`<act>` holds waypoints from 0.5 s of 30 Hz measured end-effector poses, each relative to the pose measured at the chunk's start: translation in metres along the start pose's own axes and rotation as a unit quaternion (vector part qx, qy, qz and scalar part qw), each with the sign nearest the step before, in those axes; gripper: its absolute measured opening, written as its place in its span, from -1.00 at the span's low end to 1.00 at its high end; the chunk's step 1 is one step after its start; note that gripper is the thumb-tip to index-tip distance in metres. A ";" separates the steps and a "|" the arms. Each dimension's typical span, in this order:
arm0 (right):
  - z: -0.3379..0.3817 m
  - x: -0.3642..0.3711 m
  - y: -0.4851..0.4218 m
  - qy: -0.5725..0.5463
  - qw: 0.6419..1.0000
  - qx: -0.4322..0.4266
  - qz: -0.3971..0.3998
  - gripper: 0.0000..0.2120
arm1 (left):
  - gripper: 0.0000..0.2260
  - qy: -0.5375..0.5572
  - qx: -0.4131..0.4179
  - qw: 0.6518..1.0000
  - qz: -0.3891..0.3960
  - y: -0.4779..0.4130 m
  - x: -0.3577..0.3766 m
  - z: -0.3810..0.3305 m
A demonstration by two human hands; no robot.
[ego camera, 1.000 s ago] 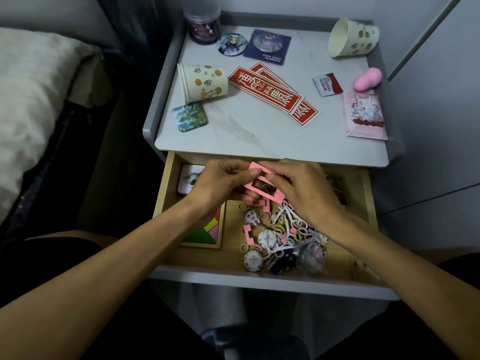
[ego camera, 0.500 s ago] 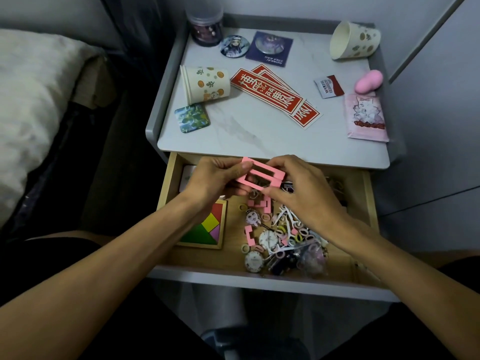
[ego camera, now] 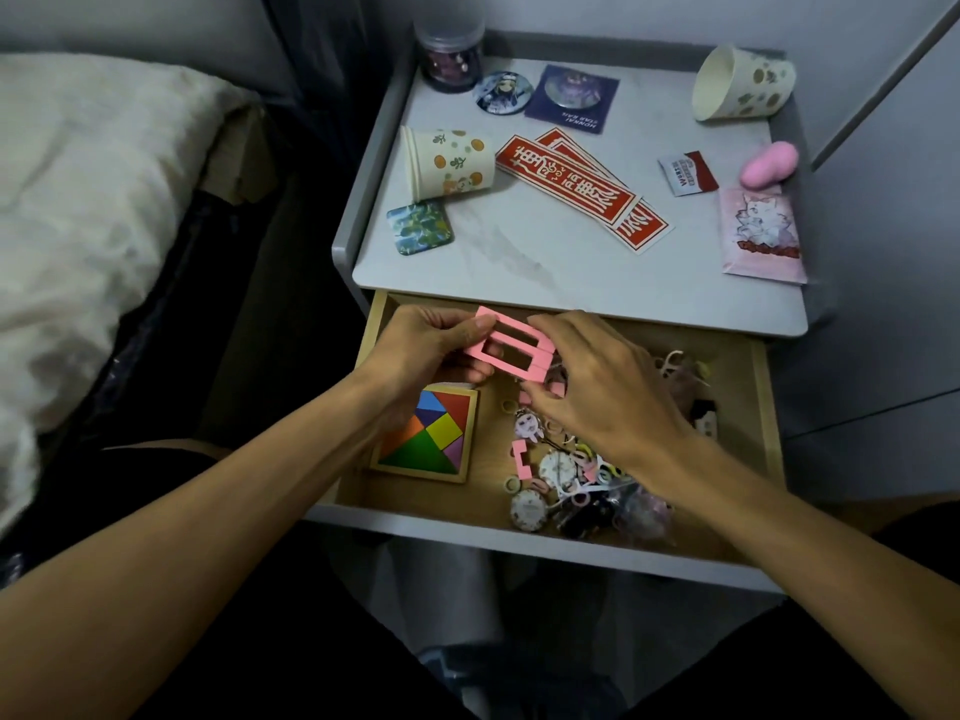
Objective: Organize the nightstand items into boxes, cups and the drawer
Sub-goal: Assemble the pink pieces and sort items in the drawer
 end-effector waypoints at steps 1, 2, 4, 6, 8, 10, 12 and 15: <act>0.002 0.001 -0.001 -0.008 1.000 -0.004 -0.001 -0.44 | -0.80 0.000 -0.002 1.000 0.002 0.002 -0.003 0.000; 0.004 0.002 -0.001 -0.018 1.000 -0.006 -0.003 -0.46 | -0.81 0.002 -0.005 1.000 0.004 0.002 -0.006 0.000; 0.010 0.004 -0.003 -0.040 0.999 -0.010 0.002 -0.47 | -0.81 0.008 -0.016 1.000 0.003 0.005 -0.014 0.001; 0.016 0.008 -0.007 -0.055 0.998 -0.010 0.013 -0.48 | -0.81 0.011 -0.029 0.999 0.005 0.006 -0.023 0.003; 0.017 0.012 -0.010 -0.080 0.996 0.015 0.021 -0.49 | -0.81 0.003 -0.051 0.999 0.017 0.006 -0.028 0.004; 0.018 0.018 -0.013 -0.117 0.991 0.053 0.038 -0.50 | -0.81 -0.053 -0.070 0.995 0.037 0.007 -0.034 0.002; 0.019 0.027 -0.014 -0.145 0.984 0.077 0.062 -0.49 | -0.78 -0.178 -0.072 0.980 0.046 0.004 -0.043 -0.002; 0.029 0.054 -0.011 -0.152 0.977 0.070 0.134 -0.45 | -0.68 -0.422 -0.033 0.905 -0.046 -0.005 -0.077 -0.010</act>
Point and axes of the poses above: each hand's wrist, its own y-axis away from the middle knuckle, its own x-axis out of the palm, z = x × y, the point moved 6 cm from there along -y, towards the middle knuckle, and after that the axes turned 1 degree about -y, right-handed, at the moved point
